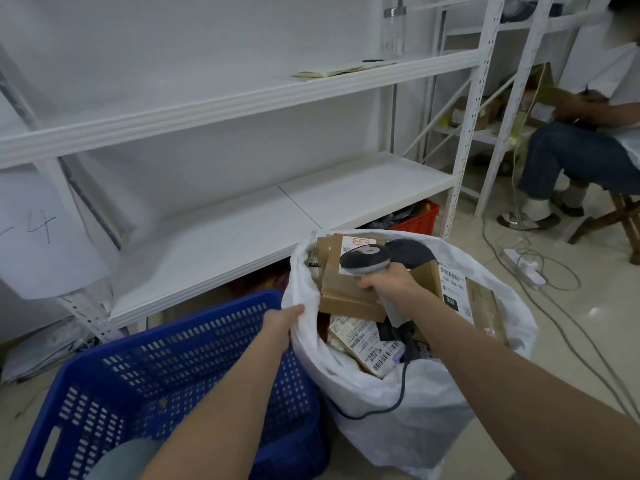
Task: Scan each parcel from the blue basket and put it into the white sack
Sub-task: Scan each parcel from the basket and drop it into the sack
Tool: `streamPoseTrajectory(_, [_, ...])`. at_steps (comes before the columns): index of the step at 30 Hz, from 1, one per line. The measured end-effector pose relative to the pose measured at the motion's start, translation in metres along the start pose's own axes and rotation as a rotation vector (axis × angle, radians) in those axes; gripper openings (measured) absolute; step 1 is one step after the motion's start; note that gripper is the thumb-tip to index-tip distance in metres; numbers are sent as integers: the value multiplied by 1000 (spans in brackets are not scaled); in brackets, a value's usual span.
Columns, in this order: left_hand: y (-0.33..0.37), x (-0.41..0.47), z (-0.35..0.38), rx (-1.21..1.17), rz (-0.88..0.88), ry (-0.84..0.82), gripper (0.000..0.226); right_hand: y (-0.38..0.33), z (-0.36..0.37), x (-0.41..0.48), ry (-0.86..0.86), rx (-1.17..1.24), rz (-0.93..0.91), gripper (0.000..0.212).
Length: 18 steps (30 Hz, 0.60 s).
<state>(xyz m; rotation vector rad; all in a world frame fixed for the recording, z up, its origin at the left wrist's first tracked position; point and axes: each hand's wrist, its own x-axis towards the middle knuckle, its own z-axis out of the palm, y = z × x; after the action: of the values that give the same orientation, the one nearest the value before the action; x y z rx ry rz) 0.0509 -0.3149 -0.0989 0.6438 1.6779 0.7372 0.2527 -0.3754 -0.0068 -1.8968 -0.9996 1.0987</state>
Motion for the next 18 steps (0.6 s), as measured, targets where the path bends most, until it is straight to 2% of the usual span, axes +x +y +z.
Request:
streamPoseTrajectory(3, [37,-17,4,-53,159,-69,60,2,4,-1,-9,-57,-18,17])
streamPoseTrajectory(6, [78,-57,16,-114,319,-131,65,5,4,-5,-3,-74,-18,12])
streamPoseTrajectory(8, [100,-86,28,-137,448,-139,66,5,3,-10,-11,-81,-25,20])
streamPoseTrajectory(10, [111,-112,38,-157,517,-157,47,3,-1,-16,-12,-57,-24,29])
streamPoseTrajectory(13, [106,-128,45,-218,498,-169,21,-3,-17,-29,81,29,-18,21])
streamPoseTrajectory(15, [95,-130,52,-188,505,-176,24,-6,-35,-39,159,190,-6,25])
streamPoseTrajectory(18, [77,-137,73,-18,532,-181,58,-1,-69,-56,247,352,-14,30])
